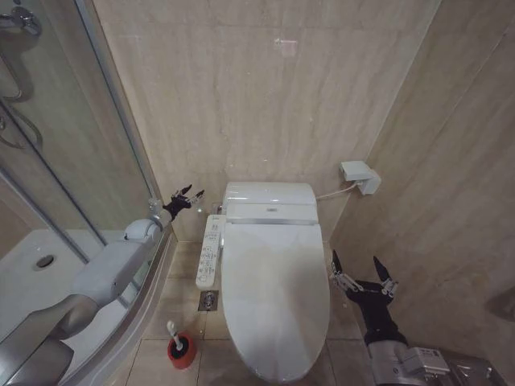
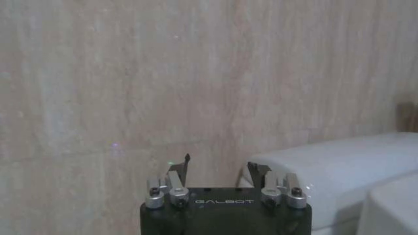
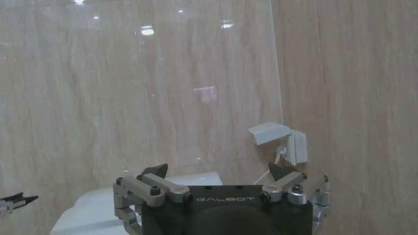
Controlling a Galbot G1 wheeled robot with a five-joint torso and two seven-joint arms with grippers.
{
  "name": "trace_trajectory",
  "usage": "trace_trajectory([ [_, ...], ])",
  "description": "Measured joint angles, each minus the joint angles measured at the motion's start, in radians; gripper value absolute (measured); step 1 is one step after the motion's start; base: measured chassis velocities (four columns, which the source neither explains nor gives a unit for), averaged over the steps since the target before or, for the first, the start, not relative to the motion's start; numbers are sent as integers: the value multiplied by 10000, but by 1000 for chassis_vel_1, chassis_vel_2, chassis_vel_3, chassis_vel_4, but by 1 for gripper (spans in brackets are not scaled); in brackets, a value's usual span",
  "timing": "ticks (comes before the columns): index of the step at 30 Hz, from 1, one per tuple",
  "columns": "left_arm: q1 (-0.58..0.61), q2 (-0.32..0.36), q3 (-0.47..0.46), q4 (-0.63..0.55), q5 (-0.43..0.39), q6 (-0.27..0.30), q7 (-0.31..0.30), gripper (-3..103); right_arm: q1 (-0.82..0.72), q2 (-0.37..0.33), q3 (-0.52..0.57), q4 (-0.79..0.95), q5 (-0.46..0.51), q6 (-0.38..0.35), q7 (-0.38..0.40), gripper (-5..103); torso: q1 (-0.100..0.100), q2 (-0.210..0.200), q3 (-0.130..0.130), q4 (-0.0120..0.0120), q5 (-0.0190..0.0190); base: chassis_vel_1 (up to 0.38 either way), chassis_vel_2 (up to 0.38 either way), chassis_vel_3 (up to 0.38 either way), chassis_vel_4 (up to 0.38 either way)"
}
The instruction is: Open the toilet lid, clean the toilet bowl with a toilet brush, close the toilet lid, and flush.
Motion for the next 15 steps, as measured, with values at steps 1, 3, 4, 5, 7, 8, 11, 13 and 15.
trace_trajectory([
  [1, 25, -12, 20, 0, 27, 1, 47, 66, -1, 0, 0, 0, 0, 0, 0, 100, -4, 0, -2, 2, 2, 0, 0, 0, 0],
  [3, 54, -34, 46, 4, 50, 6, 78, 62, -3, 0, 0, 0, 0, 0, 0, 100, -9, 2, -5, -1, 0, 0, 0, 0, 0],
  [4, 72, -45, 57, 9, 65, 8, 109, 62, -3, 0, 0, 0, 0, 0, 0, 100, -11, 3, -6, -1, 1, 42, -70, -33, 47],
  [5, 97, -53, 63, 15, 90, 11, 157, 62, -3, 0, 0, 1, 0, 0, 0, 100, -12, 3, -6, 1, 1, 71, -70, -72, 70],
  [7, 116, -60, 65, 16, 108, 12, 179, 62, -4, 0, 0, 0, 0, 0, 0, 100, -13, 4, -6, 2, 1, 42, -66, -72, 70],
  [8, 133, -66, 66, 15, 117, 12, 196, 62, -4, 0, 0, 0, 0, 0, 0, 100, -14, 5, -7, -1, 1, 42, -66, -26, 33],
  [11, 183, -66, 66, 3, 127, 8, 218, 64, -3, 0, 0, 0, 0, 0, 0, 100, -13, 5, -6, 3, 1, 0, 0, 0, 0],
  [13, 209, -58, 66, 0, 138, 2, 262, 64, -3, 0, 0, 0, 0, 0, 0, 100, -10, 4, -5, 3, 0, 0, 0, 0, 0],
  [15, 218, -52, 65, 0, 143, -1, 296, 64, -3, 0, 0, 0, 0, 0, 0, 100, -10, 5, -5, 3, 1, 0, 0, 0, 0],
])
